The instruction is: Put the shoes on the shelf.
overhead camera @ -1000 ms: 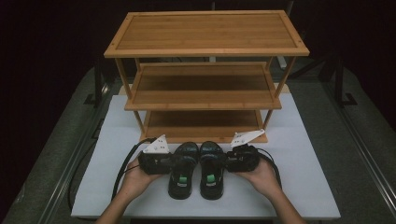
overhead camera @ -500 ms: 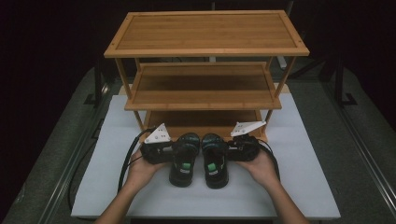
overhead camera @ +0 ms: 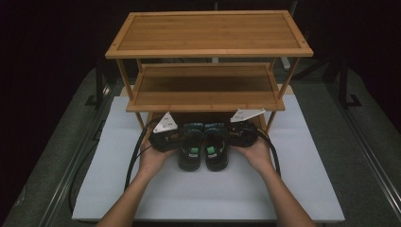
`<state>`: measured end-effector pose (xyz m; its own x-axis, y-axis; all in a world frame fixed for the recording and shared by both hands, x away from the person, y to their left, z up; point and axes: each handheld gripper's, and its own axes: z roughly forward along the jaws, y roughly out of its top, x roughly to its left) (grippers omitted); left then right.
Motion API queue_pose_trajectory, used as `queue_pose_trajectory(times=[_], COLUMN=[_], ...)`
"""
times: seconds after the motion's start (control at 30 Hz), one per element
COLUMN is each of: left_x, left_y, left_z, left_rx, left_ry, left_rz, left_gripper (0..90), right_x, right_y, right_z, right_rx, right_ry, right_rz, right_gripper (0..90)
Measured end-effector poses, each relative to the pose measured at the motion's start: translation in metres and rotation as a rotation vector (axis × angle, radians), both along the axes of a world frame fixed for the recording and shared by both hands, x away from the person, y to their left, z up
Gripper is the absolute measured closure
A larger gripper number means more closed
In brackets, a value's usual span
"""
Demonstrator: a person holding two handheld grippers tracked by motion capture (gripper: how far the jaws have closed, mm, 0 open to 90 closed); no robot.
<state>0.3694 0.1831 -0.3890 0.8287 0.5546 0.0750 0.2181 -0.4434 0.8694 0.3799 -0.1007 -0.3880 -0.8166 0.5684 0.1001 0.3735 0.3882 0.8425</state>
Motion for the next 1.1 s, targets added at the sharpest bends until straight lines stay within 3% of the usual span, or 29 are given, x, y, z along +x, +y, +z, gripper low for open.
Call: queue_pose_trajectory(times=[0.13,0.37,0.43,0.5,0.9,1.1], left_x=[0.006,0.01,0.011,0.011,0.007,0.003], left_y=[-0.001,-0.002,-0.003,-0.001,0.0,0.005], left_z=[-0.006,-0.011,-0.014,-0.017,-0.02,-0.011], left_rx=[0.0,0.001,0.015,0.002,0.002,-0.034], left_ry=[-0.007,-0.027,-0.012,0.004,0.017,0.033], left_rz=[0.014,0.032,0.03,0.026,0.007,0.022], left_gripper=[70.6,70.6,70.4,70.0,67.0,46.4], right_x=[0.004,0.009,0.01,0.009,0.001,-0.005], right_y=[0.003,0.003,0.003,0.003,-0.003,-0.006], right_z=[-0.004,-0.006,-0.009,-0.012,-0.017,-0.007], right_rx=[-0.01,0.017,0.004,-0.002,-0.009,0.025], right_ry=[-0.025,-0.058,-0.048,-0.051,-0.039,-0.051], right_rz=[-0.016,-0.03,-0.03,-0.032,-0.044,-0.051], right_gripper=[68.7,68.7,68.5,68.3,64.4,54.4])
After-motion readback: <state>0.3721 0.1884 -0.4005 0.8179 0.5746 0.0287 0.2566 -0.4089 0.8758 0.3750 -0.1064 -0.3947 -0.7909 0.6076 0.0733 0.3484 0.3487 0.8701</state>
